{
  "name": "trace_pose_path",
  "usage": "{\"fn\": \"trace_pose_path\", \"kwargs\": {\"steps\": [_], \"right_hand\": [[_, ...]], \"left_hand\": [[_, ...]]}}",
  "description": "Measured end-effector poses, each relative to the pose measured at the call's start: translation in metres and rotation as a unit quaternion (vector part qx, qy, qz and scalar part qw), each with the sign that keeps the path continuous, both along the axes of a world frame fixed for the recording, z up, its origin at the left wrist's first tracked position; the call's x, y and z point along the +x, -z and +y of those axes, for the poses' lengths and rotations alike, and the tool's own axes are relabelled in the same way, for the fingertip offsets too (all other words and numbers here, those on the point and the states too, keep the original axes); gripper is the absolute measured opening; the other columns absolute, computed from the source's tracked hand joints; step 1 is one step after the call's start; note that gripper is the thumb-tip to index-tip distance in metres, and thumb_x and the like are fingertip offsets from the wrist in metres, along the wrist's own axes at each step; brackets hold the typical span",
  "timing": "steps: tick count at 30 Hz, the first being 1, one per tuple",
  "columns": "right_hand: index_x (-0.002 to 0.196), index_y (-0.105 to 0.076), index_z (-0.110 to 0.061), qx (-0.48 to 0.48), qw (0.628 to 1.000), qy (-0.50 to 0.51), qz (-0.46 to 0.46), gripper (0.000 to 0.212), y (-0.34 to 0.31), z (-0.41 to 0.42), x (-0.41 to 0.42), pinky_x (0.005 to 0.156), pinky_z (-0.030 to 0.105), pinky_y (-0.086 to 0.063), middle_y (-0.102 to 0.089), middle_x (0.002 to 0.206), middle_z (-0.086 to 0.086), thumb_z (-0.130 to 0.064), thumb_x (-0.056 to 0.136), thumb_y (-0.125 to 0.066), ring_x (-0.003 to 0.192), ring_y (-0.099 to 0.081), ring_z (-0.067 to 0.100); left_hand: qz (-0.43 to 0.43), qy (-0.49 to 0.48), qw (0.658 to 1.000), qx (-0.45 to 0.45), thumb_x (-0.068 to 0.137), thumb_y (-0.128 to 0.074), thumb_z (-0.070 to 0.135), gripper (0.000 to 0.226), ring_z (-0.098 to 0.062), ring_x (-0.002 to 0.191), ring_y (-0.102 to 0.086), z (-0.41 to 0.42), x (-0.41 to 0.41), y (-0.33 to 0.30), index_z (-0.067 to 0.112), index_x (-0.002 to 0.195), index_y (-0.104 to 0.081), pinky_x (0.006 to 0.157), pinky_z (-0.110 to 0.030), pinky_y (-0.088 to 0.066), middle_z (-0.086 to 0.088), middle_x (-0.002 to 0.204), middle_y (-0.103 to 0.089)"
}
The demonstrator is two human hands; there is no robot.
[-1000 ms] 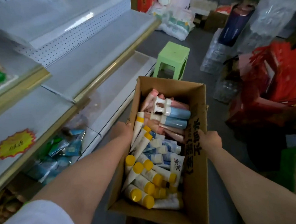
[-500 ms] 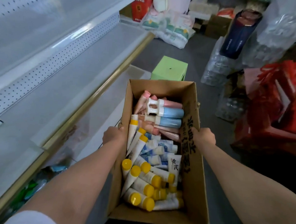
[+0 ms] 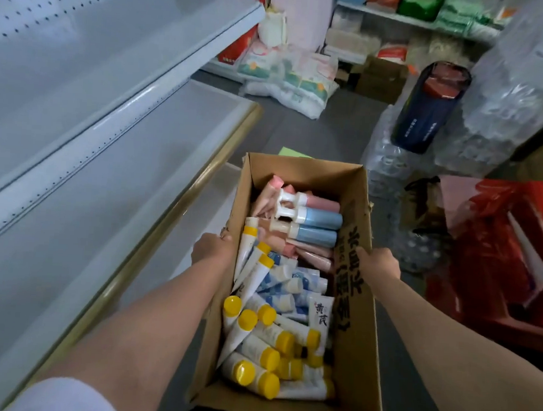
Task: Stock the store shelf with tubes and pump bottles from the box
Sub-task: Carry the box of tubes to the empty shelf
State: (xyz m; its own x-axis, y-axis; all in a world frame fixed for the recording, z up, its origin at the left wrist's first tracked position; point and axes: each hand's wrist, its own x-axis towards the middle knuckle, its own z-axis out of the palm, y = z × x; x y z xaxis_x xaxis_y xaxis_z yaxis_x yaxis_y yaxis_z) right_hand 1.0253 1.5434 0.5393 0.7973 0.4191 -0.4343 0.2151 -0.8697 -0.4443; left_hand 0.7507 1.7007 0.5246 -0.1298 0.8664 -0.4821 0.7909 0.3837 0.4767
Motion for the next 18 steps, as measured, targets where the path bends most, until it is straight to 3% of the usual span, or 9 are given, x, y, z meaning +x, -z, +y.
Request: {"fn": "trace_pose_path", "kwargs": {"steps": [4, 12, 18], "right_hand": [[0.069, -0.055, -0.010, 0.021, 0.999, 0.033, 0.005, 0.042, 0.007, 0.065, 0.035, 0.056, 0.031, -0.046, -0.060, 0.071, 0.009, -0.041, 0.098, -0.053, 0.061, -0.058, 0.024], [0.087, -0.065, -0.003, 0.021, 0.998, 0.048, 0.028, 0.043, 0.034, 0.176, 0.111, 0.065, 0.035, -0.052, -0.063, 0.078, 0.011, -0.043, 0.099, -0.051, 0.072, -0.063, 0.030], [0.088, -0.066, -0.003, 0.020, 0.999, 0.032, 0.038, 0.045, 0.055, 0.254, 0.169, 0.065, 0.034, -0.052, -0.067, 0.083, 0.013, -0.043, 0.100, -0.051, 0.075, -0.065, 0.030]], "left_hand": [[0.027, 0.051, 0.998, 0.012, 0.099, -0.046, 0.043, 0.051, -0.037, 0.116, -0.058, 0.079, 0.045, 0.000, 0.001, 0.121, -0.064, 0.093, -0.038, -0.045, -0.020, 0.125, -0.063], [0.023, 0.062, 0.997, 0.034, 0.098, -0.048, 0.041, 0.048, -0.036, 0.110, -0.063, 0.205, 0.131, 0.009, 0.001, 0.117, -0.068, 0.095, -0.042, -0.050, -0.020, 0.120, -0.066], [0.031, 0.030, 0.999, 0.027, 0.098, -0.052, 0.040, 0.048, -0.038, 0.114, -0.061, 0.276, 0.185, 0.027, -0.001, 0.119, -0.066, 0.095, -0.041, -0.048, -0.021, 0.124, -0.065]]}}
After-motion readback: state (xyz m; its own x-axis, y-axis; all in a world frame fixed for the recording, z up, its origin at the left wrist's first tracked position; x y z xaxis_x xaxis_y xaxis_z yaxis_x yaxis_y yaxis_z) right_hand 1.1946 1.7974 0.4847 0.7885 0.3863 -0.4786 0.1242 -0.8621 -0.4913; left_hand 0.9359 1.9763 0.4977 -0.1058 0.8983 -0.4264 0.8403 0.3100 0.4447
